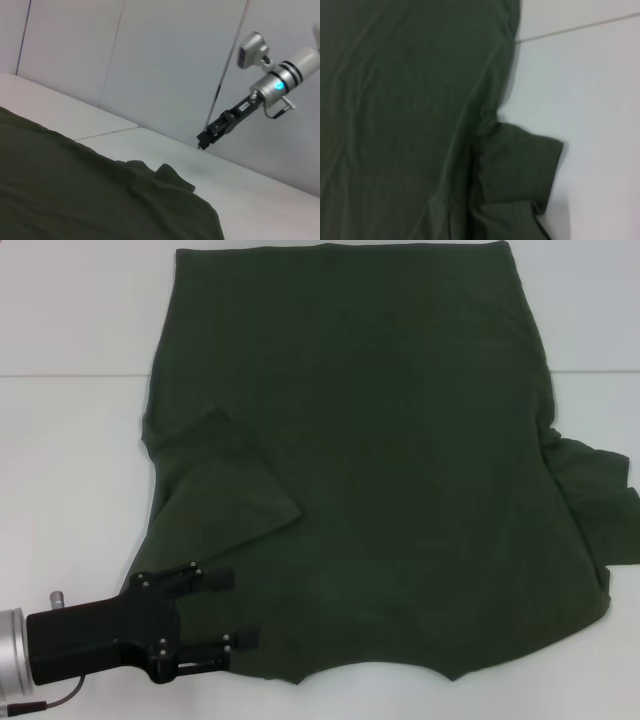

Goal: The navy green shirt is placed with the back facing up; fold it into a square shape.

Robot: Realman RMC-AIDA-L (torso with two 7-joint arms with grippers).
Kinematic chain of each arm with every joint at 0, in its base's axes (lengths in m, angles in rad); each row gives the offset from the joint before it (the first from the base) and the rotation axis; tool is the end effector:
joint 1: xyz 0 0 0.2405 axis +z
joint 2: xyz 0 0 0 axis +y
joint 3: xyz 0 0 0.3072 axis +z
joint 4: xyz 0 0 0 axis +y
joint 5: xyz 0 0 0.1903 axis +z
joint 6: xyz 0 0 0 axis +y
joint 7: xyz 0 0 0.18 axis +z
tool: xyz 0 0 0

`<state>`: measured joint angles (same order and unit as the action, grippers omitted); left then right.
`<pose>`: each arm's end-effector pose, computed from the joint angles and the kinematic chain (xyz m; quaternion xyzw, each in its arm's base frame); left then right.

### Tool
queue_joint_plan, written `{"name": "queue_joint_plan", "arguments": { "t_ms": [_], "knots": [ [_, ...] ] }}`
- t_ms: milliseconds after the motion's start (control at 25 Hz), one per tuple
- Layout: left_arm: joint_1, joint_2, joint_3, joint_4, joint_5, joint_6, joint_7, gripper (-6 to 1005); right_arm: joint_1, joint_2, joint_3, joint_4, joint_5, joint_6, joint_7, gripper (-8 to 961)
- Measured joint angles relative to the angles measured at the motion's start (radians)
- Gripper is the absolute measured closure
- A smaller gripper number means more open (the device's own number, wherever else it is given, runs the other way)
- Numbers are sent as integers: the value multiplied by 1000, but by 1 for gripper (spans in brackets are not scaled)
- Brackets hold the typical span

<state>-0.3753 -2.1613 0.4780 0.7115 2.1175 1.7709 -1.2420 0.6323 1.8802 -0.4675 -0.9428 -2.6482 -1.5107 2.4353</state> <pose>-0.2983 0.2769 -0.0634 -0.9223 -0.2239 -0.2905 0.1216 0.3676 0.4025 0.0948 -0.7396 0.6058 0.0392 0.2905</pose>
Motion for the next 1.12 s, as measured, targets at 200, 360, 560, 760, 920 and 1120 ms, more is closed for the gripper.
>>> {"name": "queue_joint_plan", "arguments": {
  "t_ms": [200, 360, 560, 760, 920, 1120],
  "knots": [
    [0, -1, 1, -3, -1, 1, 0, 176, 69, -3, -24, 105, -59, 64, -6, 6],
    [1, -1, 0, -8, -1, 0, 1, 175, 90, 1, -95, 186, -57, 150, -18, 6],
    [0, -2, -1, -17, -1, -10, 15, 175, 114, 14, -141, 251, -56, 223, -47, 6],
    [-1, -2, -1, -26, -1, -11, 17, 175, 118, 22, -179, 260, -59, 266, -48, 7],
    [-4, -2, -1, -41, -2, -12, 36, 175, 118, 22, -200, 265, -64, 299, -49, 16],
    [-10, -2, -1, -43, -4, -12, 38, 175, 115, 30, -226, 280, -65, 336, -49, 32]
  ]
}}
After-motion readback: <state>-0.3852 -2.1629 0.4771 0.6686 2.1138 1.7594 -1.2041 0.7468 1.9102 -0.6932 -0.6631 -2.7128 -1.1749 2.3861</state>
